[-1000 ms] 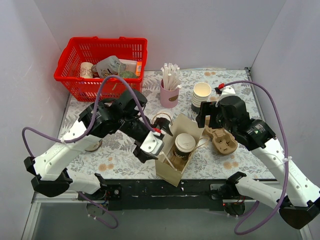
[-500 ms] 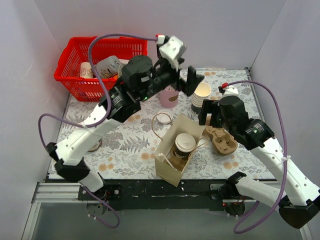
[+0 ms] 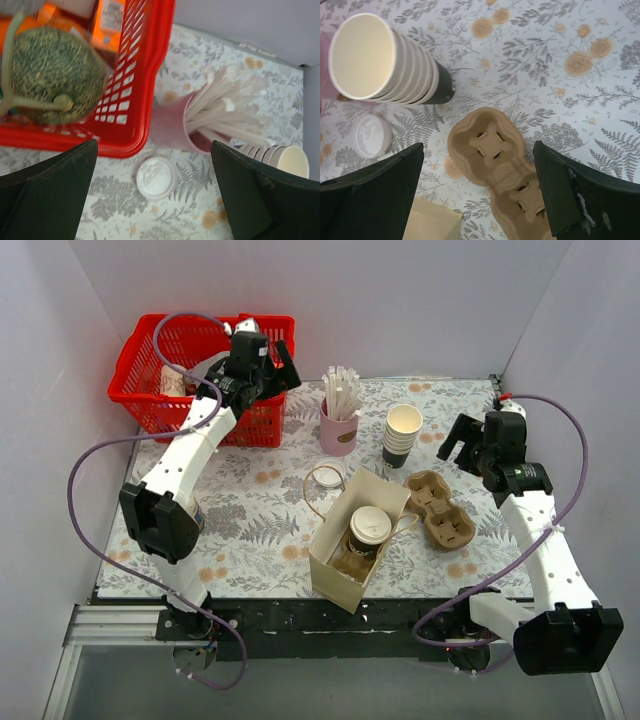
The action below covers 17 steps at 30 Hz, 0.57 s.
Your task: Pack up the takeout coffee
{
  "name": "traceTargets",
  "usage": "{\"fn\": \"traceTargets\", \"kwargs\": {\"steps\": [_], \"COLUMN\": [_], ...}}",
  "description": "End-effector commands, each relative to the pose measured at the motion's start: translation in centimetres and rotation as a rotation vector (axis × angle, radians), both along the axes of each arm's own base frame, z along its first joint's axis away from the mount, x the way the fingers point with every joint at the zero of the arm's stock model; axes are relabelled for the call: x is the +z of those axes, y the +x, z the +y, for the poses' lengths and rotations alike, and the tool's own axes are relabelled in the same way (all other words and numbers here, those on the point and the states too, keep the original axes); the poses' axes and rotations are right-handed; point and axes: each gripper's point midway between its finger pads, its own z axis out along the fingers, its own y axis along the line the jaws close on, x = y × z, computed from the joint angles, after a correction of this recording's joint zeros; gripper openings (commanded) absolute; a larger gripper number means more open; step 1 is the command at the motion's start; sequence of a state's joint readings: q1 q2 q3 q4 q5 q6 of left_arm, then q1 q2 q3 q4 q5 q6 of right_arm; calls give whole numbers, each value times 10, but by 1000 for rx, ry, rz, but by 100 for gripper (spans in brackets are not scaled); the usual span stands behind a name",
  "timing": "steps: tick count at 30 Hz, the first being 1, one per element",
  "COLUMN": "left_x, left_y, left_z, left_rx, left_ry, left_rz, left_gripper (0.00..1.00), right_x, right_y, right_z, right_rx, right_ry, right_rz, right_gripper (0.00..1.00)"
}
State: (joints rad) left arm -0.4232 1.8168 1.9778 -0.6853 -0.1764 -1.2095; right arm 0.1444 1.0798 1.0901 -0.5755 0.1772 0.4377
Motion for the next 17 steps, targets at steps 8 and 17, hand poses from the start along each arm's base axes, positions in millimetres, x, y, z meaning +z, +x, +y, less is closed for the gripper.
{"fn": "traceTargets", "kwargs": {"steps": [8,17], "left_x": [-4,-41], "left_y": [-96,-143], "left_z": [57,77], "left_rx": [183,209], "left_ry": [-122,-149], "left_rz": [45,84], "left_gripper": [98,98], "right_x": [-19,-26], "right_y": [-12,-33], "right_z": [-47,-66], "right_rx": [-120,-204], "right_ry": [-59,-111], "right_rz": [-104,-165], "right_gripper": [98,98]}}
